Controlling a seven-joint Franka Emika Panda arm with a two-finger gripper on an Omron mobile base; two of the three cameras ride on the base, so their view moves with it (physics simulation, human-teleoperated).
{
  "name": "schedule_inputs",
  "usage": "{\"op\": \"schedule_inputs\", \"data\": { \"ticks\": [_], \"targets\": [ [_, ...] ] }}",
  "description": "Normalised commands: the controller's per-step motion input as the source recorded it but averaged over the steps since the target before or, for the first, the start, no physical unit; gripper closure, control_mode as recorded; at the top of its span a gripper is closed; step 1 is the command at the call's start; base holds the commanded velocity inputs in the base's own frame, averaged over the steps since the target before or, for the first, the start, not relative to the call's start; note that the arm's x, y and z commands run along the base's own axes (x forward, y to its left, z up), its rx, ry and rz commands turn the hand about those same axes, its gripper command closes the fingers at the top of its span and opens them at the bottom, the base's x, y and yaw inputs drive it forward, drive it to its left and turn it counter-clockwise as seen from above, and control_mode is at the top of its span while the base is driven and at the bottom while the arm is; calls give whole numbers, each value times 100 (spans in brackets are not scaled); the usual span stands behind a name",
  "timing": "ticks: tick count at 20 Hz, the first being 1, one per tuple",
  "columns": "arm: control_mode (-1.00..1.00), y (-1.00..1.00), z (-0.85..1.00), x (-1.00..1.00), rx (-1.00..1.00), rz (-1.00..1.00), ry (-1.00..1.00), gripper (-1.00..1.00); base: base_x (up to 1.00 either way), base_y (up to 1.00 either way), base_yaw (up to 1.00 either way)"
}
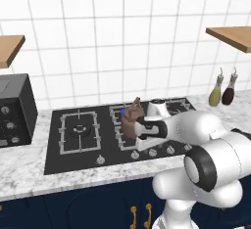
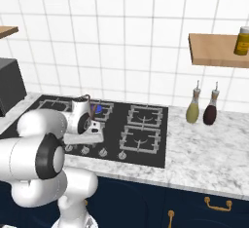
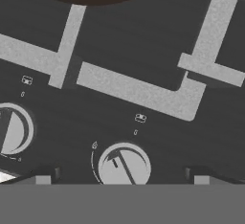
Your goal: Turn off the rear center burner of the stove.
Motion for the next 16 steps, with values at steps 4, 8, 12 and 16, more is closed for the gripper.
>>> {"op": "schedule_inputs", "data": {
  "ticks": [4,8,12,16],
  "targets": [
    [-100,0,-25,0,0,0,0,-100,0,0,0],
    [-100,0,0,0,0,0,0,100,0,0,0],
    [-100,0,0,0,0,-1,0,100,0,0,0],
    [-100,-3,0,0,0,-14,0,100,0,0,0]
  ]
}}
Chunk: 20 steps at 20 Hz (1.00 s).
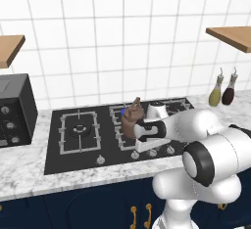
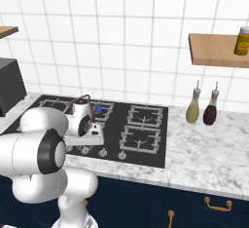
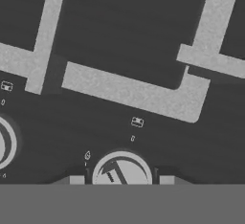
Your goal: Turn off the rear center burner of the stove.
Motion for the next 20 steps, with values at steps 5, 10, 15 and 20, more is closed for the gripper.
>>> {"op": "schedule_inputs", "data": {
  "ticks": [5,10,15,20],
  "targets": [
    [-100,-29,0,-11,6,-35,0,100,0,0,0],
    [-100,-48,0,-26,12,-56,0,100,0,0,0],
    [-100,-32,-3,-15,13,-74,-6,100,0,0,0],
    [-100,-3,-9,0,10,-87,-9,100,0,0,0]
  ]
}}
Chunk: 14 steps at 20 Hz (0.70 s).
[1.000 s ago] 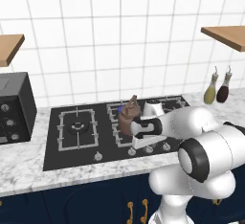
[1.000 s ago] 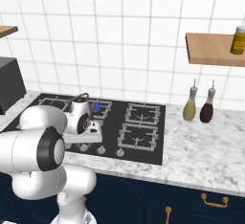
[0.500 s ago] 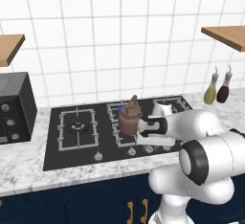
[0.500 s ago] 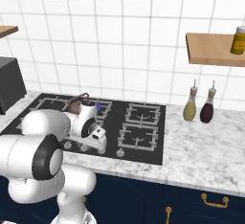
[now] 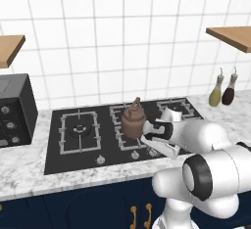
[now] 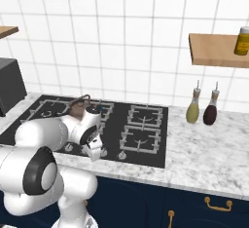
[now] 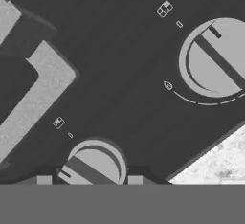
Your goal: Turn off the rear center burner of the stove.
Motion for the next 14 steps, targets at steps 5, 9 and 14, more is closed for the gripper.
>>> {"op": "schedule_inputs", "data": {
  "ticks": [5,9,14],
  "targets": [
    [-100,0,-16,0,4,-97,-6,100,0,0,0],
    [-100,-22,-10,-5,6,-56,-3,100,0,0,0],
    [-100,0,0,0,-1,0,0,100,0,0,0]
  ]
}}
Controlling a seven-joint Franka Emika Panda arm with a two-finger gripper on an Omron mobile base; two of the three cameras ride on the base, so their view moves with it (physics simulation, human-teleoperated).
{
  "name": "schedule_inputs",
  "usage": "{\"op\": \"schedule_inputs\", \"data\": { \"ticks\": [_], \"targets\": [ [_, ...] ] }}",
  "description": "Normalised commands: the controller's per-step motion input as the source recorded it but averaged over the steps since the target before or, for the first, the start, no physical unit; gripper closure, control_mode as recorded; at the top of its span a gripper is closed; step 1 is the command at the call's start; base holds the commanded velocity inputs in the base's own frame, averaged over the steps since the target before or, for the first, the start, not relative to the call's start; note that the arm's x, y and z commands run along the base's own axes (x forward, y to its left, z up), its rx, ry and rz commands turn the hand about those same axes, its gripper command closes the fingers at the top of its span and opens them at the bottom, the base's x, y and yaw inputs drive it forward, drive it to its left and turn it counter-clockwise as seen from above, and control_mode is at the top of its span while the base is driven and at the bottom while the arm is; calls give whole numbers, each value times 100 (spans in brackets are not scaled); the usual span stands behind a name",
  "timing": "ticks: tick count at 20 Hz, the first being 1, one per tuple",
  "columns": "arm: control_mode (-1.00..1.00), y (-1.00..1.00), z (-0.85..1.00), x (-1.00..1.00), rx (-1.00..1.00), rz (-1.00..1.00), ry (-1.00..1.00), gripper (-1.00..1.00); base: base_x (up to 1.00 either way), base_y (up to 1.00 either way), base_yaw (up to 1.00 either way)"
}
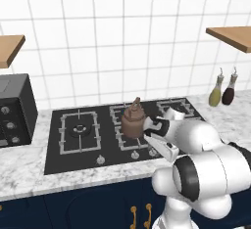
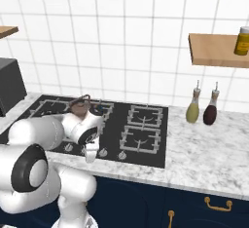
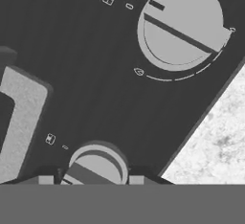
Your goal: Turn off the rear center burner of the stove.
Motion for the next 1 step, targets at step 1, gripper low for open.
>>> {"op": "schedule_inputs", "data": {
  "ticks": [1],
  "targets": [
    [-100,0,0,0,0,0,0,100,0,0,0]
  ]
}}
